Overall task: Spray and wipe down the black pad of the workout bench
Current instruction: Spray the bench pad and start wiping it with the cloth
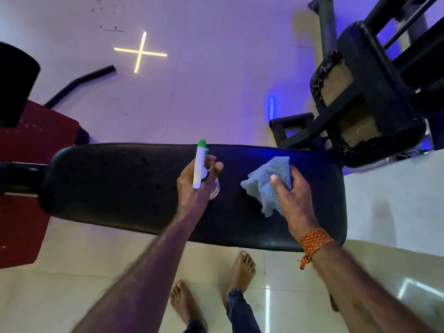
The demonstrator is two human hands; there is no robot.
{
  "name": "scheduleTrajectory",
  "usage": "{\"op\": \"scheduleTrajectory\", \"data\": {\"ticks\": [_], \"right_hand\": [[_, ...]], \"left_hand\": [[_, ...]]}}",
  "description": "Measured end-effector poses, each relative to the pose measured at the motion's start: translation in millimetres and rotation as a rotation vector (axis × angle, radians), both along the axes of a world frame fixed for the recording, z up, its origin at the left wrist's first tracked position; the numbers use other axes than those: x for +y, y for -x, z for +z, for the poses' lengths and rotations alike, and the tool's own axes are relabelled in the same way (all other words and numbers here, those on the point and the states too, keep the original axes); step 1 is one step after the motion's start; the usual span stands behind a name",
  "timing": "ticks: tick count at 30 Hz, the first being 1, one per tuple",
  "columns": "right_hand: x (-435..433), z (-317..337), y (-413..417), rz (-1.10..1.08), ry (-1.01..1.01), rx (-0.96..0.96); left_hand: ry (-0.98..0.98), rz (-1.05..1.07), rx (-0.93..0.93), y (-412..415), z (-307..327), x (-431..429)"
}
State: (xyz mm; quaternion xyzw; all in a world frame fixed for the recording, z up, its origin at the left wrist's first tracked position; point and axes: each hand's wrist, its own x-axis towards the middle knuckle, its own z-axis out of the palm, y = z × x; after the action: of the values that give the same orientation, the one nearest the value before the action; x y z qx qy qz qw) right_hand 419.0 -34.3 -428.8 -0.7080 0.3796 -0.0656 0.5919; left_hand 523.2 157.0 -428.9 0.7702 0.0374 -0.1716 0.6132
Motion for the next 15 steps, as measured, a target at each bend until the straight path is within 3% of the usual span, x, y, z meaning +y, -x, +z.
{"op": "scheduleTrajectory", "data": {"ticks": [12, 15], "right_hand": [[26.3, 14.8, 37.4, 0.082, -0.137, -0.007], [51.1, 18.8, 39.8, 0.096, -0.176, -0.022]], "left_hand": [[-0.100, 0.027, 0.011, 24.2, -7.5, 12.1], [-0.279, 0.051, -0.048, 39.8, -23.9, 33.5]]}}
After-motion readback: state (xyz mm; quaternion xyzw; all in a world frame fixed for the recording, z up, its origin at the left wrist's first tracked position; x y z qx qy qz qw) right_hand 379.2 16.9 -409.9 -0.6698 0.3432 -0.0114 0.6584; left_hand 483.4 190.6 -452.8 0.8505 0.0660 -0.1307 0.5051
